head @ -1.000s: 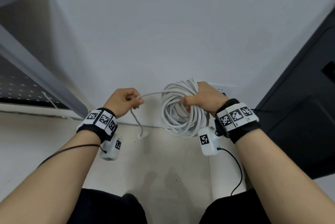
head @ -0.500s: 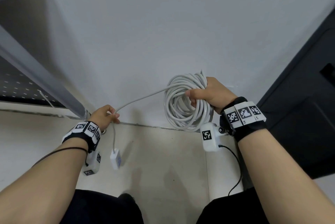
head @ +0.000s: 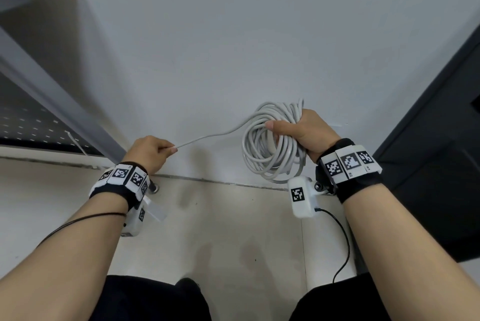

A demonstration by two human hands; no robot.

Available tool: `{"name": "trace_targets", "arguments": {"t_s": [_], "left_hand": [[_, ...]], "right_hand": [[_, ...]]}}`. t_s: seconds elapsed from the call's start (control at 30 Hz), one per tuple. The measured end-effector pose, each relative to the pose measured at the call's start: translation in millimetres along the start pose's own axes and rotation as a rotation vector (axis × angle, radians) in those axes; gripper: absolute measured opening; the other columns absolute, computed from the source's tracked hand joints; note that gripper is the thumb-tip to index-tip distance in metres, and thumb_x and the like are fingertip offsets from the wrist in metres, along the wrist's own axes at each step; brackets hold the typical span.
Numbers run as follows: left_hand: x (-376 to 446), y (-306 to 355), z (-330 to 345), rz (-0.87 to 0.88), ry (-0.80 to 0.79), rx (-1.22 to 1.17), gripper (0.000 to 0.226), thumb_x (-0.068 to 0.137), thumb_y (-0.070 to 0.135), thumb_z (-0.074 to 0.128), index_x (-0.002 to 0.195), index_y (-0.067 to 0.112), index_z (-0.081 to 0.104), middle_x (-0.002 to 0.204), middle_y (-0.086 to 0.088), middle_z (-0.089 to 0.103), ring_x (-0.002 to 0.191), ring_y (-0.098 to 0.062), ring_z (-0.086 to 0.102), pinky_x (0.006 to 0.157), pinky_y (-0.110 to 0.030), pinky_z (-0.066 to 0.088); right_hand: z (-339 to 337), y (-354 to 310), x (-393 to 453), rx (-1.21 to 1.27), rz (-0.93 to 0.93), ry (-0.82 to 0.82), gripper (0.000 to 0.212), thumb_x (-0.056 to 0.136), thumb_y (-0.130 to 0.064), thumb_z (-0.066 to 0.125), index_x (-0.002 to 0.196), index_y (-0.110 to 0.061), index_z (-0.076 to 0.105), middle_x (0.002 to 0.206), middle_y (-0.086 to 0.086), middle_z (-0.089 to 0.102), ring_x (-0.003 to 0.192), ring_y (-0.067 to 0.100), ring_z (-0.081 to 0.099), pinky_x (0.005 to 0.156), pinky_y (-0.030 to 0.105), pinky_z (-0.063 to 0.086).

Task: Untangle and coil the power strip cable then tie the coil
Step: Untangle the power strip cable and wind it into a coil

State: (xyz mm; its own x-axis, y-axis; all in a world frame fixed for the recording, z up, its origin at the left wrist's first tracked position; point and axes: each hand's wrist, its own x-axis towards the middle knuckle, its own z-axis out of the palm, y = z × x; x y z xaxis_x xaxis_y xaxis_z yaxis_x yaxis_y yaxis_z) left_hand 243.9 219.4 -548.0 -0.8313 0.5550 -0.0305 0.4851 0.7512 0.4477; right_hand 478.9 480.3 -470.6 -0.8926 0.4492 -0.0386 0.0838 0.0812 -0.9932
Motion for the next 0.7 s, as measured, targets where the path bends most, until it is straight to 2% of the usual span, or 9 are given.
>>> {"name": "trace_targets", "arguments": {"t_s": [0.1,0.17,0.3,0.4,0.47,0.5,0.57,0.6,0.7], "left_hand": [[0,15,-7,0.063,-0.111,0.203,0.022,0.097,0.035,0.056,0.108,0.027,0.073,0.096,0.006,0.060,0.104,-0.024,0.057,0.089,-0.038,0.048],[-3,25,-10,0.088,-0.190,0.289,0.020,0.097,0.030,0.055,0.109,0.032,0.071,0.102,0.010,0.060,0.107,-0.020,0.056,0.091,-0.039,0.048],[-13,45,-16,0.174,-0.303,0.326,0.029,0.092,0.017,0.056,0.105,0.037,0.073,0.098,0.013,0.061,0.103,-0.015,0.056,0.091,-0.033,0.049],[-22,63,-24,0.276,-0.387,0.254,0.028,0.090,0.011,0.059,0.098,0.032,0.076,0.087,0.017,0.061,0.090,-0.008,0.056,0.080,-0.019,0.043],[-30,75,-31,0.329,-0.429,0.173,0.030,0.089,0.008,0.061,0.091,0.032,0.077,0.086,0.018,0.064,0.083,-0.004,0.057,0.074,-0.012,0.040],[-34,80,-35,0.358,-0.446,0.113,0.031,0.088,0.006,0.062,0.088,0.033,0.078,0.085,0.018,0.065,0.082,-0.004,0.058,0.073,-0.012,0.040],[-41,90,-41,0.416,-0.475,-0.032,0.032,0.085,0.003,0.065,0.085,0.031,0.079,0.081,0.016,0.068,0.079,-0.007,0.061,0.074,-0.015,0.044],[-44,94,-43,0.437,-0.486,-0.114,0.031,0.085,0.002,0.068,0.085,0.030,0.079,0.078,0.016,0.069,0.076,-0.006,0.062,0.073,-0.014,0.044],[-50,102,-47,0.492,-0.502,-0.301,0.025,0.082,0.001,0.074,0.085,0.026,0.078,0.065,0.022,0.068,0.063,0.007,0.060,0.066,-0.002,0.039]], "right_hand": [[5,2,2,-0.032,0.001,0.021,0.019,0.069,-0.032,0.088,0.072,-0.019,0.074,0.069,0.001,0.073,0.066,0.015,0.072,0.059,0.023,0.054],[9,3,4,-0.082,0.017,0.041,0.025,0.071,-0.032,0.087,0.080,-0.014,0.073,0.071,0.002,0.075,0.069,0.016,0.073,0.060,0.023,0.055],[17,4,8,-0.181,0.034,0.046,0.030,0.072,-0.033,0.086,0.086,-0.010,0.072,0.074,0.001,0.076,0.072,0.015,0.074,0.062,0.024,0.057],[23,6,10,-0.251,0.049,0.048,0.036,0.072,-0.034,0.086,0.090,-0.006,0.072,0.079,0.005,0.076,0.074,0.017,0.074,0.070,0.031,0.058],[27,7,11,-0.346,0.062,0.030,0.040,0.070,-0.038,0.087,0.086,-0.005,0.071,0.076,0.007,0.074,0.070,0.016,0.073,0.065,0.031,0.055],[31,7,11,-0.388,0.068,0.015,0.044,0.069,-0.039,0.087,0.087,-0.003,0.070,0.076,0.009,0.073,0.071,0.018,0.072,0.064,0.034,0.056],[38,8,11,-0.436,0.076,-0.037,0.052,0.069,-0.042,0.087,0.095,-0.001,0.069,0.087,0.015,0.074,0.080,0.024,0.072,0.075,0.039,0.059],[43,9,9,-0.454,0.074,-0.067,0.052,0.069,-0.043,0.086,0.097,-0.003,0.069,0.088,0.013,0.074,0.081,0.023,0.072,0.076,0.037,0.058],[53,9,4,-0.453,0.048,-0.164,0.039,0.070,-0.039,0.087,0.094,-0.012,0.071,0.080,0.000,0.074,0.072,0.009,0.071,0.064,0.022,0.055]]}}
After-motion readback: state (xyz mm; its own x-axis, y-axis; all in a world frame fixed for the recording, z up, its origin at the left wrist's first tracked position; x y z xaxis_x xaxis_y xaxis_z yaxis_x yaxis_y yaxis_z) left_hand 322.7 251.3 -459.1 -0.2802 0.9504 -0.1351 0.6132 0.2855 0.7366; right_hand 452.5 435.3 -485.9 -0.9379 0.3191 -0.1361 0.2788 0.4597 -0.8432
